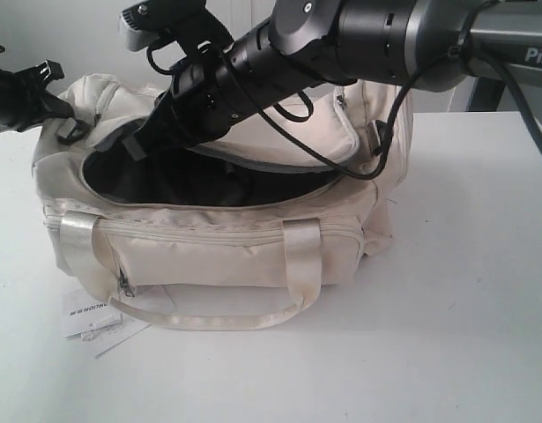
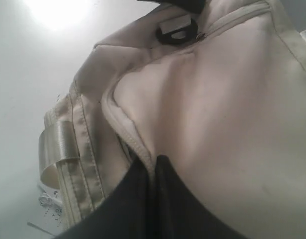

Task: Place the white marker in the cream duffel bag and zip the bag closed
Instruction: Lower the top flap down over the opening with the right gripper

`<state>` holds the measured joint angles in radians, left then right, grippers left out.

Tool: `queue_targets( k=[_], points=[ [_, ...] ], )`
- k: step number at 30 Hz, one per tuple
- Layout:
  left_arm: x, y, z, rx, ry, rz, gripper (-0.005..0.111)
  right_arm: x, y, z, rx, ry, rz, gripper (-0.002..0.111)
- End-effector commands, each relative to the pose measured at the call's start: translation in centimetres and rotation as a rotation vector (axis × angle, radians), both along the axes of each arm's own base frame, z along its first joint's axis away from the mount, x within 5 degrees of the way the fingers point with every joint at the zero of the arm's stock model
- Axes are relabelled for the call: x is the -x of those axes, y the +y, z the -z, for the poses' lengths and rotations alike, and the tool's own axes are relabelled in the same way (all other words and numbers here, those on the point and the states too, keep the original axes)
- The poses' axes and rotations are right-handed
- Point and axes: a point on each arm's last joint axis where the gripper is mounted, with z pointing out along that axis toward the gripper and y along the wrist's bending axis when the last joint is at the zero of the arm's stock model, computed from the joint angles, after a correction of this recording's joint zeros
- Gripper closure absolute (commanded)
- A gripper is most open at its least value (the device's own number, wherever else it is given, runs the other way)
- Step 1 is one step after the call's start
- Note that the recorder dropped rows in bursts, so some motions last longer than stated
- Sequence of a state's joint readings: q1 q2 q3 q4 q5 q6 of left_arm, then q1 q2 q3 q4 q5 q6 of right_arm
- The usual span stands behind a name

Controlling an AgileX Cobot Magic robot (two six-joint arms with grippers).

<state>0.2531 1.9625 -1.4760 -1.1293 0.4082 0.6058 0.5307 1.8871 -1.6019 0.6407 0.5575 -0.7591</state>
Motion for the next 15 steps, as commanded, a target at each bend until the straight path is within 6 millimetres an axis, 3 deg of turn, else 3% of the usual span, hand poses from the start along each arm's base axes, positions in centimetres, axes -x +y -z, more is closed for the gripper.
queue_targets(
  k=[1,4,9,12,15],
  points=[
    [0.2,0.0,-1.1,0.008,-0.026,0.002,0.049,0.3,-0.3,-0.1,0.05,-0.002,-0.029,0.108],
    [0.5,-0.1,-2.0,0.007,-0.045,-0.002,0.035,0.3,-0.5,0.0,0.088,-0.015,-0.041,0.108],
    [0.6,-0.1,-2.2,0.001,-0.048,0.005,0.034,0.4,-0.6,0.2,0.123,-0.006,-0.061,0.108],
    [0.6,-0.2,-1.7,-0.007,-0.028,0.031,0.04,0.5,-0.6,0.3,0.123,-0.005,-0.062,0.108],
    [0.5,-0.1,-1.1,-0.015,-0.013,0.029,0.055,0.7,-0.6,0.4,0.133,0.018,-0.079,0.108]
  ],
)
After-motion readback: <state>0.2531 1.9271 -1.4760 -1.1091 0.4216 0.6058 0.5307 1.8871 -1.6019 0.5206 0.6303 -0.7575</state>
